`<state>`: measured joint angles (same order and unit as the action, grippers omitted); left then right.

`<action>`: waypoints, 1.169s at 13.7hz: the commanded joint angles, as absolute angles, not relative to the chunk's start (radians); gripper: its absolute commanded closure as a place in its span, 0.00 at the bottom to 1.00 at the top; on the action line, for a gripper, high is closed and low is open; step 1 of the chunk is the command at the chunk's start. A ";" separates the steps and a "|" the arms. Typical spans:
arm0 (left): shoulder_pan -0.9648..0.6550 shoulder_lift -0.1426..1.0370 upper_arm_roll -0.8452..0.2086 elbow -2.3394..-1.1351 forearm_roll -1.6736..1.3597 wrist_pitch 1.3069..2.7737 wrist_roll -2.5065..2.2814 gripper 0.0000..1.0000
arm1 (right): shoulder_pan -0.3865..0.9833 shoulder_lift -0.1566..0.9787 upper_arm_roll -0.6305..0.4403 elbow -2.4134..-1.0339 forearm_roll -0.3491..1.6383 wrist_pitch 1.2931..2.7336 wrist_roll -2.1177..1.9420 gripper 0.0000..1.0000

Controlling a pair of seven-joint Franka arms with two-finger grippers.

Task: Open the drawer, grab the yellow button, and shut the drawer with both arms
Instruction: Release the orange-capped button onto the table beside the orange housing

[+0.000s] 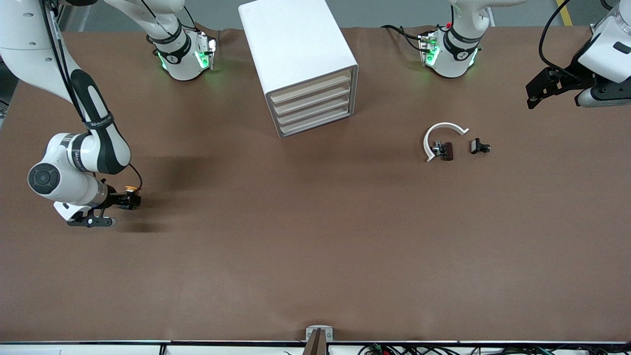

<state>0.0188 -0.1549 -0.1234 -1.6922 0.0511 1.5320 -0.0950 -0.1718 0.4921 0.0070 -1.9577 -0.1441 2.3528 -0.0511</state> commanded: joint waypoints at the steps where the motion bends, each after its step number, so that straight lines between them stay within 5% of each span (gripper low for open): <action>1: 0.029 -0.178 -0.114 -1.720 0.037 1.539 -0.045 0.00 | -0.175 0.416 0.037 -1.973 -0.118 2.274 -0.043 0.00; 16: 0.038 -0.126 -0.123 -1.678 0.052 1.537 -0.071 0.00 | -0.084 0.002 0.060 -1.968 -0.026 1.767 0.075 0.00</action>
<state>0.0351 -0.1354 -0.1181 -1.6995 0.0511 1.5387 -0.0656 -0.0982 0.0723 0.0580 -1.9494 -0.0380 1.8113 0.0367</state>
